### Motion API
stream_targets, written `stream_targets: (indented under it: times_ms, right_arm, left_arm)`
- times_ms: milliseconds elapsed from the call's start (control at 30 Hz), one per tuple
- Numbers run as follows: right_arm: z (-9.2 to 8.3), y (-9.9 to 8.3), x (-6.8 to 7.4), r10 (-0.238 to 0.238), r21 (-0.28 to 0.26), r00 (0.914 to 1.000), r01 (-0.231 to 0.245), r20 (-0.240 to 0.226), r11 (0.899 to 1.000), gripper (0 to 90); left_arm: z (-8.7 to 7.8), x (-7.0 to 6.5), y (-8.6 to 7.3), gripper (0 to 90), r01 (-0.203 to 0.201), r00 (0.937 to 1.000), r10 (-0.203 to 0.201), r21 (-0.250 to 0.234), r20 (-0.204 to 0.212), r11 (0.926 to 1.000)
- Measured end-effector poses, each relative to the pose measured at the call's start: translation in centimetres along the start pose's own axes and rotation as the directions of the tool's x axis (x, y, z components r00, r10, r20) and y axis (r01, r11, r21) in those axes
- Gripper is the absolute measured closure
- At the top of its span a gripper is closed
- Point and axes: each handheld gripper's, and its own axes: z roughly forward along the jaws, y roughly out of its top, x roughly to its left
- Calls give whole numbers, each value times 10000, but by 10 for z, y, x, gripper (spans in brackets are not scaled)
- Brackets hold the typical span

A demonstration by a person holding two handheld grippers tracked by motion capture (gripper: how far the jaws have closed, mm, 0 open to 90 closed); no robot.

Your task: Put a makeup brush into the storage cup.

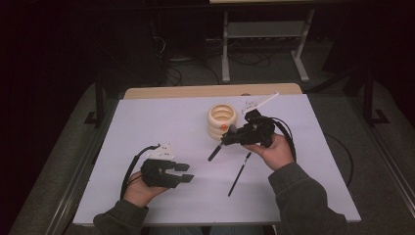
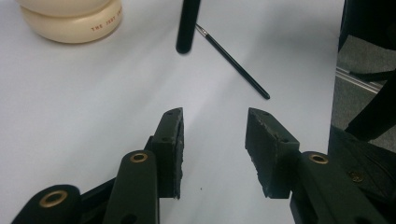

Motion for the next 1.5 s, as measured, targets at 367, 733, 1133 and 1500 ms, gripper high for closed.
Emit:
stream_targets:
  times_ms: [367,733,1133,1500]
  right_arm:
    - [-14,33,-10,-110,-8,9989,110,459,9999,767]
    - [-24,62,-21,-106,-101,9950,117,989,9999,766]
    - [-31,92,-37,44,-339,9864,12,1641,9994,766]
    - [-23,98,-63,763,-189,9645,-739,2528,9971,766]
  left_arm:
    - [-1,2,-4,565,169,9999,-169,-118,-19,9998]
    - [-7,5,-5,558,224,9997,-225,-179,-71,9996]
    - [-7,7,-5,537,275,9996,-277,-238,-63,9993]
    - [-10,8,-5,532,341,9994,-342,-309,-45,9989]
